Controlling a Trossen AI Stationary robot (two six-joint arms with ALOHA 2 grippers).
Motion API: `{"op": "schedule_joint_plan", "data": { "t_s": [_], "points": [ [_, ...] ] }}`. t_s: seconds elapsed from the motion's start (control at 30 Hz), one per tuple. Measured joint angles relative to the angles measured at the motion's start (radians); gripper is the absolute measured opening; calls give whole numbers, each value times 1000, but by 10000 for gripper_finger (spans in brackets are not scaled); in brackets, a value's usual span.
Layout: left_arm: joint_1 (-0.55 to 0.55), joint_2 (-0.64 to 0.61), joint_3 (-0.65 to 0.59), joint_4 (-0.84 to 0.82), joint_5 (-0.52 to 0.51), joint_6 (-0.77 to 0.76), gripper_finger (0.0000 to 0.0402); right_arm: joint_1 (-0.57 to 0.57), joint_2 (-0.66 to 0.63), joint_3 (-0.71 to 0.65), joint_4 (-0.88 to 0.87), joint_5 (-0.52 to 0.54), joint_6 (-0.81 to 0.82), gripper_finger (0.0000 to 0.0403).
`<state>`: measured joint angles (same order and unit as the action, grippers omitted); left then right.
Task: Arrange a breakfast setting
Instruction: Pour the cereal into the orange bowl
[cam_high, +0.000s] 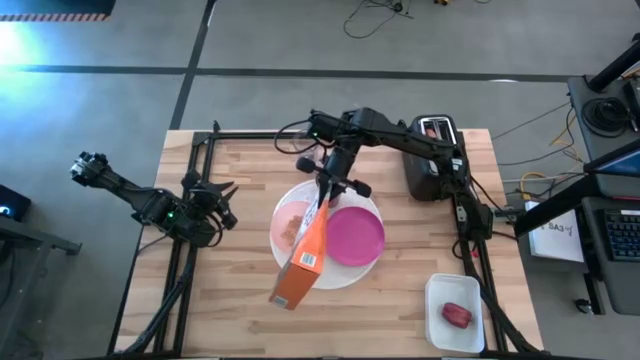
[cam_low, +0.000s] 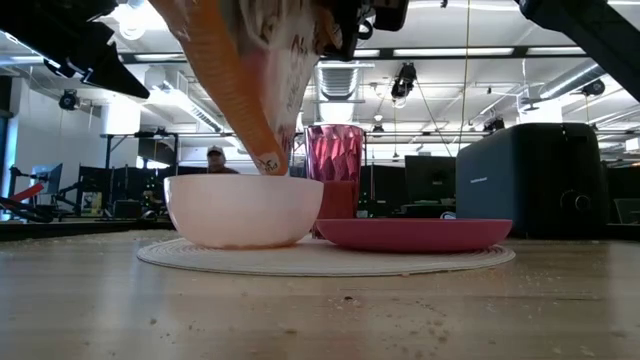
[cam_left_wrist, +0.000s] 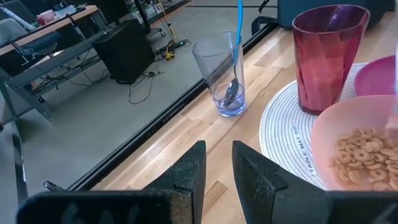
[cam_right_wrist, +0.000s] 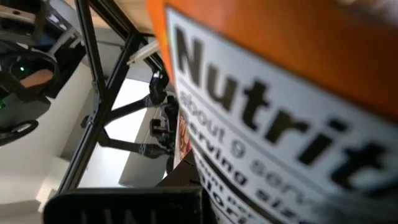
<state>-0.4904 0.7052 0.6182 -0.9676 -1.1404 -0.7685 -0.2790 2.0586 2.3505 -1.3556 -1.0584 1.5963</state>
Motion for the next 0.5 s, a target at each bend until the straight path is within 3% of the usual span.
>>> {"op": "schedule_joint_plan", "data": {
  "t_s": [0.5],
  "points": [
    [0, 0, 0, 0, 6, 0, 62, 7, 6, 0, 2, 0, -18, 8]
  ]
}}
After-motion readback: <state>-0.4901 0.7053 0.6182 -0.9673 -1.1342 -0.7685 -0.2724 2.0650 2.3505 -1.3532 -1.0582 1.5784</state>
